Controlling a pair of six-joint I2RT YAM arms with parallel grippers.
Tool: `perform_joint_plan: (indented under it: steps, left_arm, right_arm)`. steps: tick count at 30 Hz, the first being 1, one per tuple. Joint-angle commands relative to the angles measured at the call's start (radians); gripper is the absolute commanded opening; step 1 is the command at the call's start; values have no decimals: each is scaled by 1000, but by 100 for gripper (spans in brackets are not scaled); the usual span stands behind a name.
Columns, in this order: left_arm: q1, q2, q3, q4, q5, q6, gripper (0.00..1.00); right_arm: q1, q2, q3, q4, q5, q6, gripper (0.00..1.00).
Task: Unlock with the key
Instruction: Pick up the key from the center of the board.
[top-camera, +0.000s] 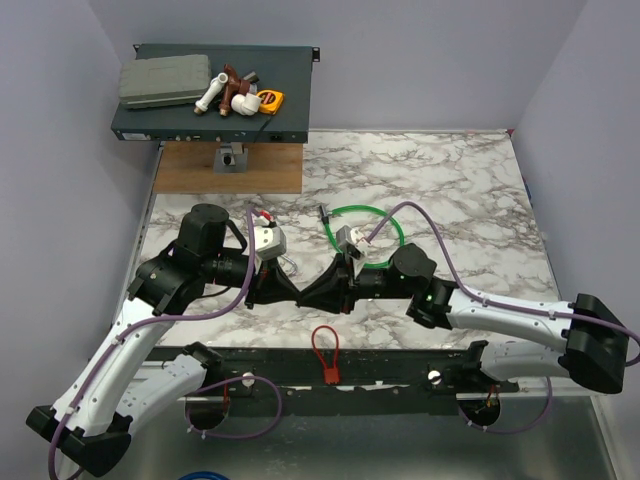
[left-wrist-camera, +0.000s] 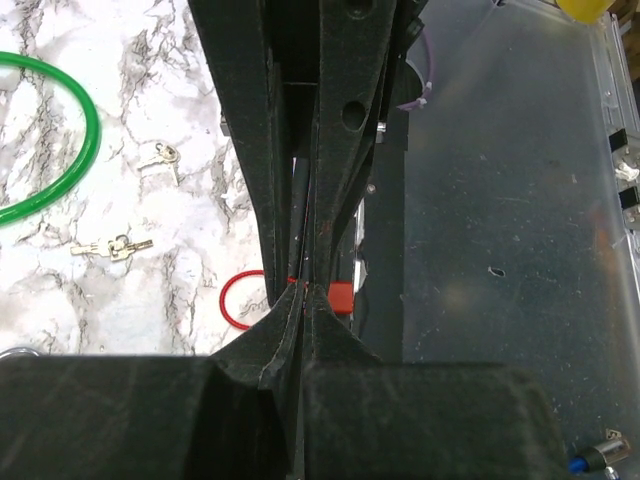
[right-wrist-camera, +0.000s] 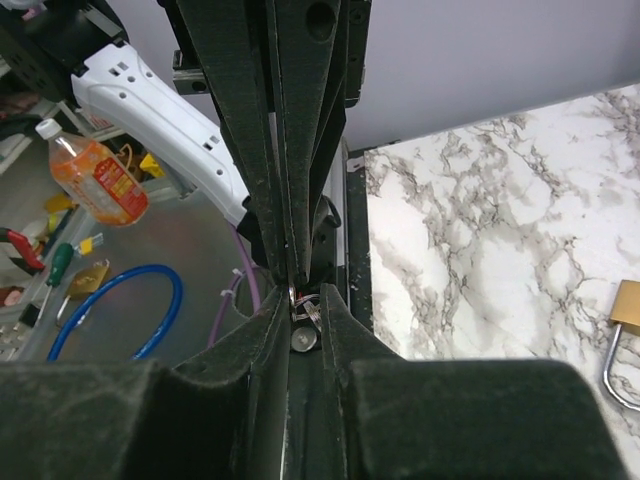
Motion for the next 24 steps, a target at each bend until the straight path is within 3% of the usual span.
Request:
perform_joint_plan:
  steps: [1, 5, 8, 19, 21, 24]
  left_arm:
    - [-6, -12, 20, 9, 34, -11, 0]
    - [-6, -15, 13, 12, 33, -12, 0]
    - [-6, -18, 14, 13, 34, -14, 0]
    - [-5, -11, 22, -2, 8, 3, 0]
    - [-5, -6, 29, -8, -10, 4, 9]
    - [-4, 0, 46, -13, -42, 8, 41]
  right_arm:
    - [-7, 31, -12, 113, -46, 46, 18]
    - [-8, 39, -20, 149, -48, 67, 16]
    - [-8, 38, -23, 161, -40, 72, 1]
    - [-35, -31, -56, 141, -58, 117, 1]
    - [-38, -45, -46, 98, -60, 106, 1]
    - [-42, -68, -30, 14, -60, 83, 1]
